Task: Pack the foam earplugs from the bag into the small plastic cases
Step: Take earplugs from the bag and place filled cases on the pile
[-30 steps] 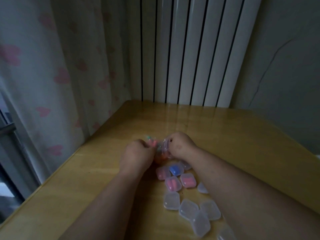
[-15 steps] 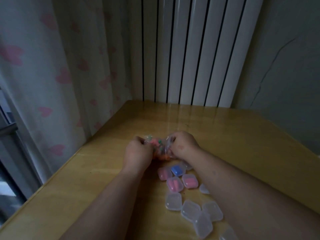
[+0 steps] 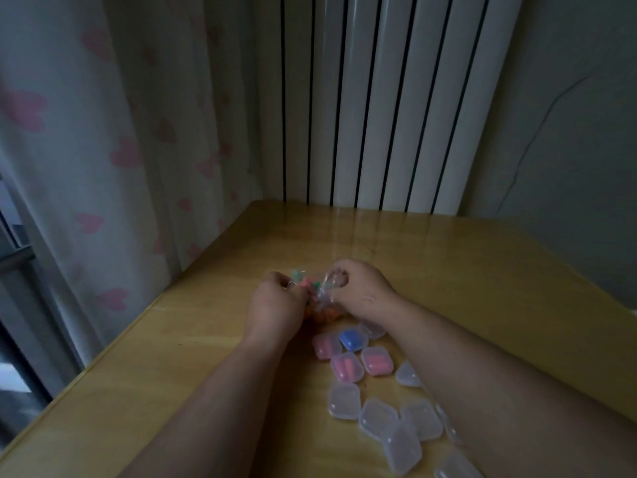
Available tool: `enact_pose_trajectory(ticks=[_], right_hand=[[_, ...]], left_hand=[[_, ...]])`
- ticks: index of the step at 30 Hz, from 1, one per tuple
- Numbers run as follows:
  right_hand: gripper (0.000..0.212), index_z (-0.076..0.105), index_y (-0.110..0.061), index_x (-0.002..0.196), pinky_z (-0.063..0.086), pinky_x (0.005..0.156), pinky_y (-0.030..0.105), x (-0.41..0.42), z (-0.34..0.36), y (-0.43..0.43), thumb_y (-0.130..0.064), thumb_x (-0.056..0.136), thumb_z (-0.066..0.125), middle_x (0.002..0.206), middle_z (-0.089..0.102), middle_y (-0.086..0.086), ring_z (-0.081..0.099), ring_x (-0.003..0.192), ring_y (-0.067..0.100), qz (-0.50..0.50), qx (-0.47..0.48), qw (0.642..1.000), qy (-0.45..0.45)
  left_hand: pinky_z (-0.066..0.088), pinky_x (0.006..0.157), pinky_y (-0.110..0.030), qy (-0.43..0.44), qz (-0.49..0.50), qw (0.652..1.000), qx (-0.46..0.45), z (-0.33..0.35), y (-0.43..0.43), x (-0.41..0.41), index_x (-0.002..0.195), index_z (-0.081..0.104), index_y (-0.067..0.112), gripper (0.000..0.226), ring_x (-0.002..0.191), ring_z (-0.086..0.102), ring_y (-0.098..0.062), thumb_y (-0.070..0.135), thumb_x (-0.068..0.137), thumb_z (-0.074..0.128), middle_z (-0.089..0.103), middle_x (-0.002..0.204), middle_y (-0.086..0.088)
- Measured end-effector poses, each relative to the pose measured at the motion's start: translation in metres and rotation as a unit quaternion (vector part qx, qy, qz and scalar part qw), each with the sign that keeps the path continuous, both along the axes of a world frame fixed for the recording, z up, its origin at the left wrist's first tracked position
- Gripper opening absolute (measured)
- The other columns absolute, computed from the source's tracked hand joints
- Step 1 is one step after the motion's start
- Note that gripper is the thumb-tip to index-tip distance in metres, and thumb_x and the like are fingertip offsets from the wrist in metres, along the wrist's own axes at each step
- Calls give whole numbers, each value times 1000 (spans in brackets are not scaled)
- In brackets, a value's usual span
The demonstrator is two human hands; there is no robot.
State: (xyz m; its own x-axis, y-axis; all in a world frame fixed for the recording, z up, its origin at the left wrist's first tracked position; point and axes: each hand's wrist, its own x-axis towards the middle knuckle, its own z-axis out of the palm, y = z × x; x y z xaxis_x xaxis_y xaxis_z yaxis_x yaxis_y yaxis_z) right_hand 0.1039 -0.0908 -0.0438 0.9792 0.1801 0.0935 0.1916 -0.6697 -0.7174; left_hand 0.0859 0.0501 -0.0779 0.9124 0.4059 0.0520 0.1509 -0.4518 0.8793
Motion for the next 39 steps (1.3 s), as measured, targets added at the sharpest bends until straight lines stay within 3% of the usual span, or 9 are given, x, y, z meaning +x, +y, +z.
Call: enact_pose_trajectory(ticks=[5, 13, 17, 21, 23, 25, 31, 35, 39], right_hand=[[17, 67, -30, 72, 49, 59, 22, 2, 1, -3, -15, 81, 70, 78, 66, -9, 64, 76, 12, 35, -40, 999, 14], [11, 67, -26, 80, 41, 54, 17, 2, -5, 2, -18, 83, 73, 84, 65, -6, 59, 75, 8, 19, -21, 999, 26], [8, 74, -23, 89, 54, 74, 27, 6, -9, 4, -19, 84, 69, 96, 73, -1, 66, 88, 17, 6, -5, 1000, 13], [9, 71, -14, 90, 54, 75, 27, 7, -10, 3, -17, 85, 65, 85, 68, -1, 65, 82, 16, -20, 23, 999, 11], [8, 69, -20, 78, 59, 76, 39, 9, -9, 2, -17, 82, 63, 81, 69, 2, 68, 79, 23, -30, 15, 999, 8], [17, 65, -22, 68, 60, 71, 46, 10, -10, -1, -12, 82, 61, 74, 68, 4, 69, 74, 29, -36, 21, 999, 8], [23, 62, -23, 69, 60, 74, 49, 9, -7, -16, -10, 86, 66, 79, 71, 9, 71, 76, 29, -79, 83, 993, -20], [25, 59, -21, 73, 61, 71, 41, 1, -1, -28, -4, 92, 59, 92, 69, 13, 70, 75, 24, -89, 130, 988, -8], [22, 55, -17, 79, 59, 60, 25, -12, 7, -41, -3, 96, 54, 89, 67, 12, 68, 68, 18, -103, 191, 976, 9]], left_hand=[[47, 64, -29, -5, -1, 1000, 11, 0, 0, -1, 97, 58, 21, 13, 78, 65, -25, 30, 88, 62, 65, 79, -2], [44, 64, -29, -2, -7, 1000, 17, 4, -3, -5, 100, 59, 22, 15, 79, 64, -26, 31, 88, 62, 65, 82, -4], [55, 82, -37, -8, -24, 1000, -18, 8, -5, -8, 101, 65, 26, 23, 88, 66, -25, 40, 84, 60, 71, 94, -5], [42, 101, -39, -80, -4, 984, 162, 10, -5, -15, 130, 58, 31, 45, 120, 52, -29, 33, 85, 61, 61, 127, -3], [45, 97, -38, -111, -45, 976, 185, 8, -8, -15, 120, 65, 30, 37, 116, 56, -26, 23, 84, 63, 65, 120, 0], [51, 87, -33, -73, -102, 977, 171, 6, -13, -15, 110, 70, 27, 30, 107, 63, -25, 15, 85, 59, 71, 111, -1], [50, 80, -30, -63, -113, 972, 195, 5, -13, -15, 109, 72, 24, 26, 102, 64, -26, 16, 90, 56, 72, 110, -4], [47, 79, -30, -69, -117, 966, 222, 3, -15, -14, 110, 71, 24, 27, 102, 63, -26, 17, 91, 53, 71, 111, -4], [48, 83, -30, -69, -115, 964, 230, 3, -15, -16, 115, 69, 26, 28, 105, 63, -25, 19, 93, 53, 70, 116, -3]])
